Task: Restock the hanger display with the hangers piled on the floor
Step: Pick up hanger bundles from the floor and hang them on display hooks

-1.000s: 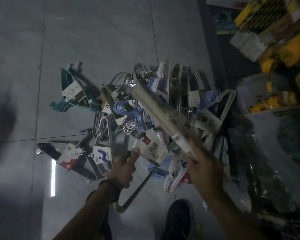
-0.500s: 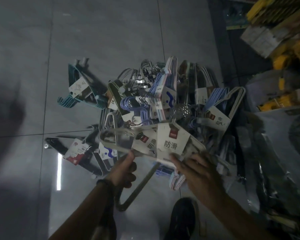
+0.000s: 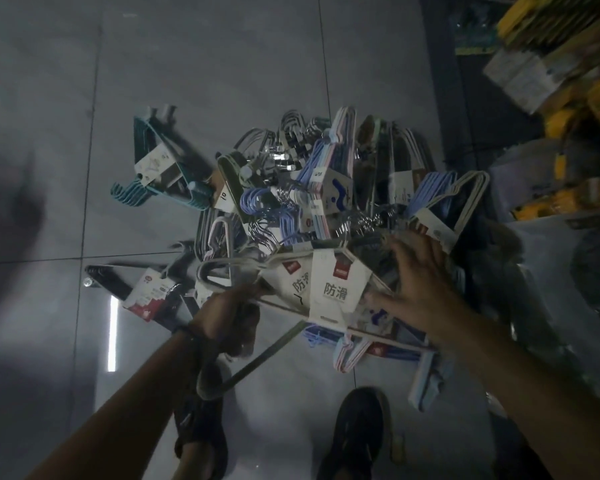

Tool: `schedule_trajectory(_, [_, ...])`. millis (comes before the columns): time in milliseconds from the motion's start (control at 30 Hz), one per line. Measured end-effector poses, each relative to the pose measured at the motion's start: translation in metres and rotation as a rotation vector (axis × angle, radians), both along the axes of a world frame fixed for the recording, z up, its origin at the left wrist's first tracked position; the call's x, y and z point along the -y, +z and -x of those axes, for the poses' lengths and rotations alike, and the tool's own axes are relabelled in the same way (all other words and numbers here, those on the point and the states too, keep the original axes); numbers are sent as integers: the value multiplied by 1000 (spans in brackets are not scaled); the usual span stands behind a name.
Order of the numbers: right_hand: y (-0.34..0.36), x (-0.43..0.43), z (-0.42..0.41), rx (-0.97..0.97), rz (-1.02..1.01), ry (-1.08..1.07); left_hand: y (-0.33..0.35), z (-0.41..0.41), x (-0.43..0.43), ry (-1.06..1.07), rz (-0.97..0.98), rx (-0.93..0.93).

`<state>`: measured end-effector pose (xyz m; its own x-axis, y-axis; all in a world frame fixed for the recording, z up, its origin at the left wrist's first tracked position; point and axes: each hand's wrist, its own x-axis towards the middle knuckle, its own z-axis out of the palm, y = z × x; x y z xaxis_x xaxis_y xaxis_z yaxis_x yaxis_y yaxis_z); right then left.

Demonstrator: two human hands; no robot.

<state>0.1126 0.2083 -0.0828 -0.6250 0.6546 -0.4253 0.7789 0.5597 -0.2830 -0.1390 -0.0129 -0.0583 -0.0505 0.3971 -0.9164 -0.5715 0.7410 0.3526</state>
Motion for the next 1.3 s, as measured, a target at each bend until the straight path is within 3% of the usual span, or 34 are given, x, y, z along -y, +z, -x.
schedule_trajectory(167, [-5, -20, 18, 162, 240, 131, 13, 24, -7, -206, 22, 60])
schedule_trajectory(333, [-4, -9, 4, -72, 596, -182, 8, 43, -11, -411, 37, 91])
schedule_trajectory(567, [54, 12, -11, -16, 896, -252, 64, 39, -51, -706, -36, -211])
schedule_trajectory(667, [92, 23, -25, -154, 922, -390, 115, 33, -68, -805, -80, -569])
schedule_trajectory(733, [128, 29, -31, -252, 911, -502, 144, 28, -62, -813, 2, -1095])
schedule_trajectory(800, [166, 31, -34, -331, 896, -580, 176, 0, -44, -435, 84, -1503])
schedule_trajectory(833, [188, 32, -31, -378, 888, -610, 196, -22, -37, -196, 122, -1505])
schedule_trajectory(867, [210, 34, -29, -404, 853, -625, 214, -44, -33, -6, 141, -1368])
schedule_trajectory(967, [276, 41, -20, -525, 853, -634, 273, -96, -41, 399, -20, -432])
schedule_trajectory(1000, [298, 42, -19, -533, 864, -613, 298, -104, -48, 452, -116, -213])
schedule_trajectory(1033, [319, 46, -20, -529, 871, -590, 322, -107, -52, 490, -202, -117])
schedule_trajectory(1167, [421, 69, -27, -430, 790, -440, 395, -107, -59, 655, -352, -223])
schedule_trajectory(1300, [517, 91, -34, -605, 503, -448, 456, -98, -54, 456, -458, -342])
